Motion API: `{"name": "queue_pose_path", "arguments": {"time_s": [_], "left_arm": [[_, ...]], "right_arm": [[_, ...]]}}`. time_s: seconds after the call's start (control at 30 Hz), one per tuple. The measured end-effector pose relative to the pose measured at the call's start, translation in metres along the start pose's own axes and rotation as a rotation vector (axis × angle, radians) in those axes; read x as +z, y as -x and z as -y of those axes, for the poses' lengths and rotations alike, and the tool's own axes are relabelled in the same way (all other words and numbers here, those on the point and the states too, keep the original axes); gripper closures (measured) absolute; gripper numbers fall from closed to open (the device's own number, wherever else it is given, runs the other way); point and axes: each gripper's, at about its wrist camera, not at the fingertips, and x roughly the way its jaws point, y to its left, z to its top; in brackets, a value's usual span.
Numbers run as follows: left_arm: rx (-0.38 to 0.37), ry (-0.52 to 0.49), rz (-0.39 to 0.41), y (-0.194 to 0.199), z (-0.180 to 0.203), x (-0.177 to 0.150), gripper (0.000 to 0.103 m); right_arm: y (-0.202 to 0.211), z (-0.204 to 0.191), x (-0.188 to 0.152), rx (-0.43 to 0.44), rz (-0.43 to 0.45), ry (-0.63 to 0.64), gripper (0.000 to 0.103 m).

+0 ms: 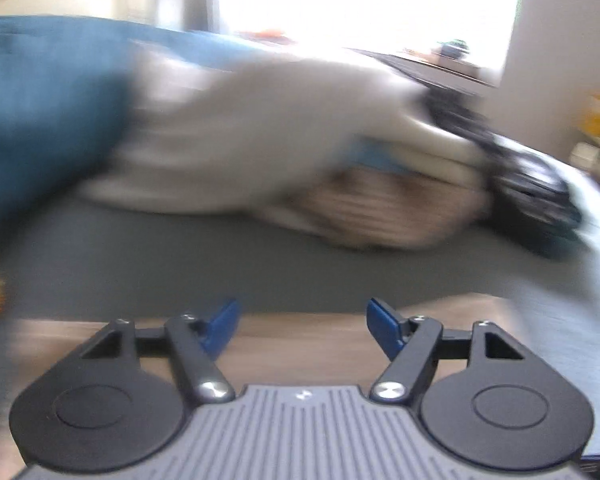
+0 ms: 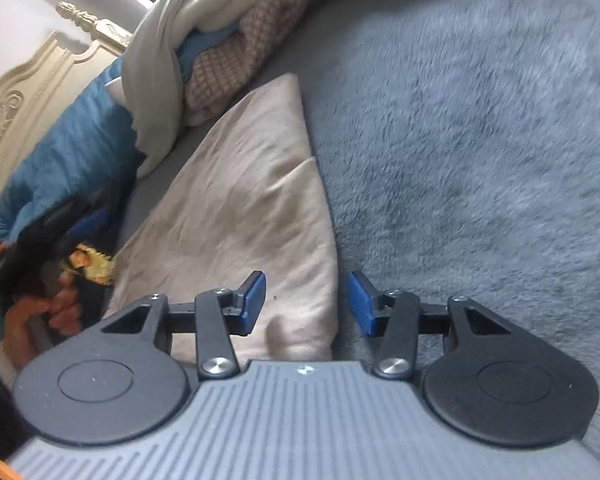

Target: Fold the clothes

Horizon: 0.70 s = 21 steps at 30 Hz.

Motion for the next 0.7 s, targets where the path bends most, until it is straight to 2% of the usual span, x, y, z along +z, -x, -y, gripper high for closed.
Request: {"name": "queue_pose_path", "arguments": {"time_s": [0.1,0.17,0.2,0.23,0.3,0.37,0.5,0.57,0.7], "left_arm": [[-0.117,-0.126,-0.027,-0.030,0.059,-0.006,0.031],[-0.110,-0.210,-0.044,-0.049,0.091,-0.015,0.031],[-0.100,-0.244,-0.053,-0.058,0.104,-0.019,0.031],[-0.077,-0.260,-0.060,-0.066,0.111,-0.023,0.031],[-0.042,-0.261,-0.062,-0.079,0.116,-0.028,0.031],[-0.045,-0.223,-0.052,-0.081,0.113,-0.028,0.031],[-0.037,-0.198,-0.039,-0.083,0.108,-0.030,0.031],[-0.029,-0.193,-0.034,-0.085,0.109,-0.028,0.031],[-0.026,-0.171,-0.031,-0.093,0.110,-0.027,0.031]], "right_arm": [[-0.004,0.010,0.002,0.054,-0.040,-0.033,0.058],[-0.003,0.015,0.001,0.079,-0.060,-0.040,0.061],[-0.002,0.015,-0.001,0.086,-0.065,-0.036,0.074],[-0.001,0.015,-0.003,0.092,-0.070,-0.032,0.080],[0.002,0.015,-0.008,0.105,-0.081,-0.024,0.091],[0.008,0.012,-0.011,0.126,-0.069,-0.017,0.094],[0.020,0.009,-0.020,0.153,-0.042,-0.072,0.095],[0.016,0.016,-0.026,0.137,-0.050,-0.103,0.095],[0.014,0.034,-0.040,0.161,-0.049,-0.225,0.094]]}}
